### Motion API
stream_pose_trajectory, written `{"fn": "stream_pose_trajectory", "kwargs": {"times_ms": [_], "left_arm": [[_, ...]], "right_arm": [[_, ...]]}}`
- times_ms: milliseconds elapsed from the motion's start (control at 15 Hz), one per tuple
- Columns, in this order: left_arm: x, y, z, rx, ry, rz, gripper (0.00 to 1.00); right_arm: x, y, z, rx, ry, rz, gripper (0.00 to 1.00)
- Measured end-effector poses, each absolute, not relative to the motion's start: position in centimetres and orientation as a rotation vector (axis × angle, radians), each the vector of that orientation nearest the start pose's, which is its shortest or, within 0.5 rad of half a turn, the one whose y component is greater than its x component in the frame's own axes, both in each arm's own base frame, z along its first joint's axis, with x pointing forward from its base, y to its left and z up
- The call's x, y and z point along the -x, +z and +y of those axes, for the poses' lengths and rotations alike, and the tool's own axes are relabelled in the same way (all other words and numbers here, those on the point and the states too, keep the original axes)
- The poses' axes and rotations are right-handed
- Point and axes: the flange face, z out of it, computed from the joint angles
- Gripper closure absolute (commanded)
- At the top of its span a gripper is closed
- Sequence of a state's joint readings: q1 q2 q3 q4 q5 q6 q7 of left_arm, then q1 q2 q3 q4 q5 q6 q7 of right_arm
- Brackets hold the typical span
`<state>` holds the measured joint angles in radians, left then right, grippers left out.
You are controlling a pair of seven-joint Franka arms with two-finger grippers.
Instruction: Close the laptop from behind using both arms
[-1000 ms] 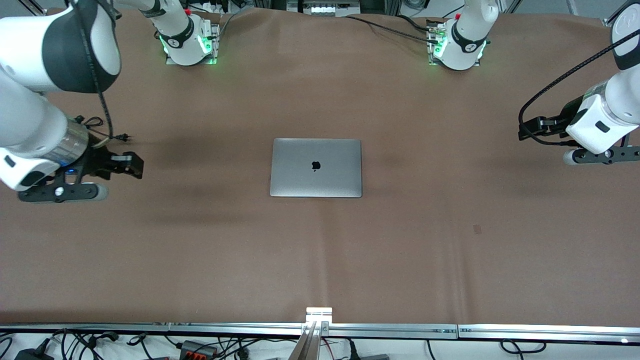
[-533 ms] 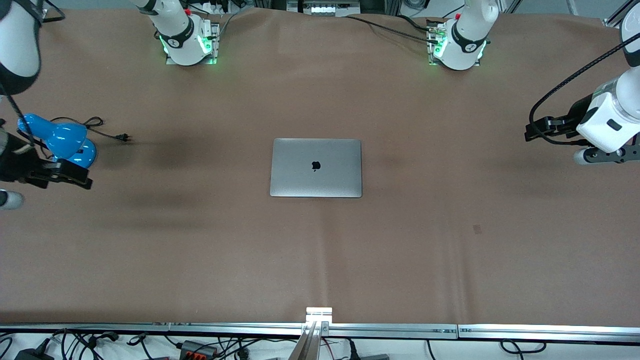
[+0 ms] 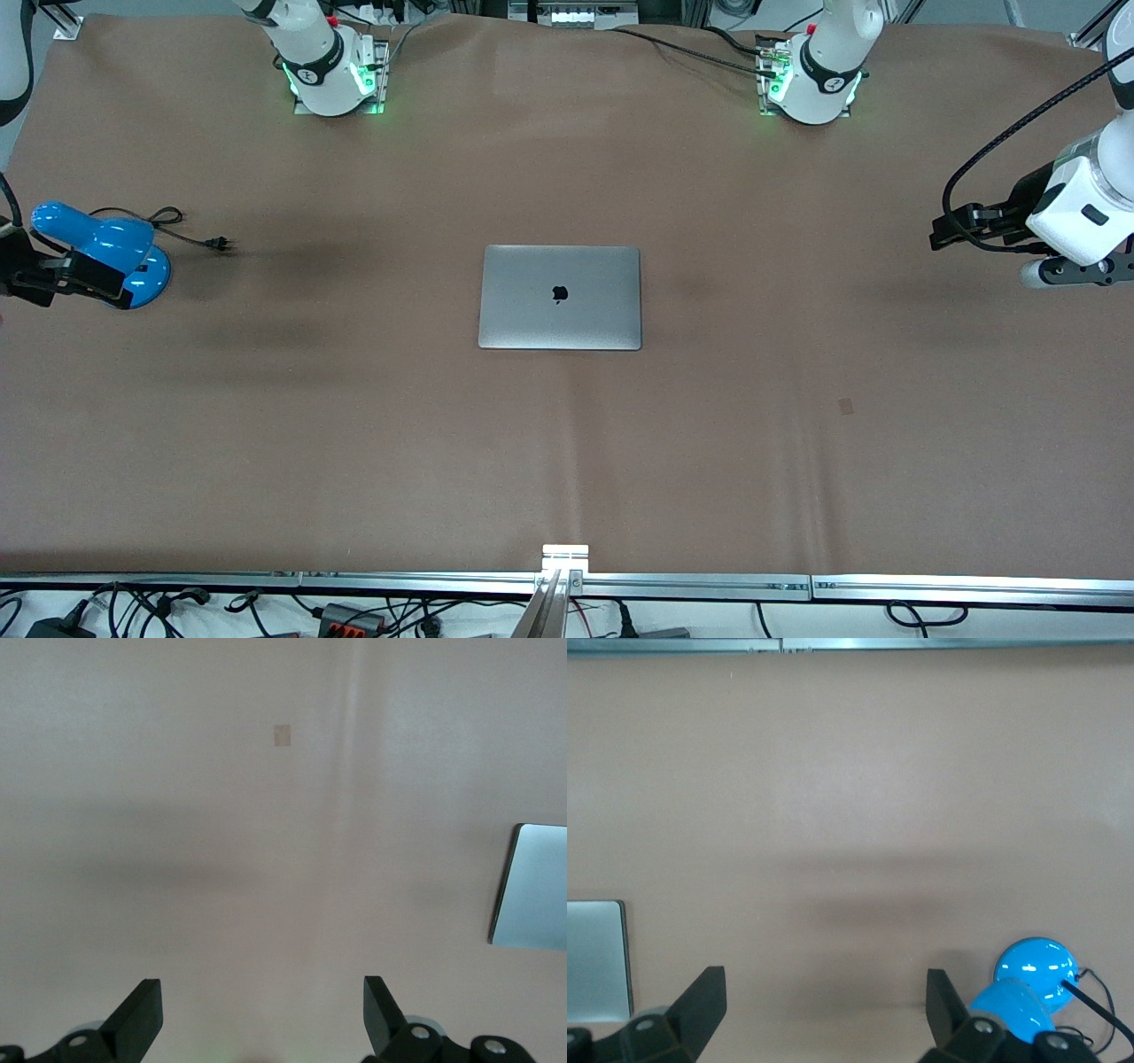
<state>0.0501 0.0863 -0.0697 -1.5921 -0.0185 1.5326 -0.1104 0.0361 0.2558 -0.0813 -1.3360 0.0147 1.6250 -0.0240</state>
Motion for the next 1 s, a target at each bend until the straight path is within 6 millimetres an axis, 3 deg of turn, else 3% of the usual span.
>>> {"fn": "stream_pose_trajectory", "kwargs": {"times_ms": [467, 1000], "left_arm": [[-57.1, 56.3, -1.2, 3.146, 0.231, -0.149, 0.00], [-57.1, 56.3, -1.2, 3.146, 0.232, -0.149, 0.00]], "right_arm": [[-57.5, 58.4, -1.9, 3.152, 0.007, -0.009, 0.00], [-57.2, 58.4, -1.7, 3.151, -0.024, -0.003, 0.00]]}}
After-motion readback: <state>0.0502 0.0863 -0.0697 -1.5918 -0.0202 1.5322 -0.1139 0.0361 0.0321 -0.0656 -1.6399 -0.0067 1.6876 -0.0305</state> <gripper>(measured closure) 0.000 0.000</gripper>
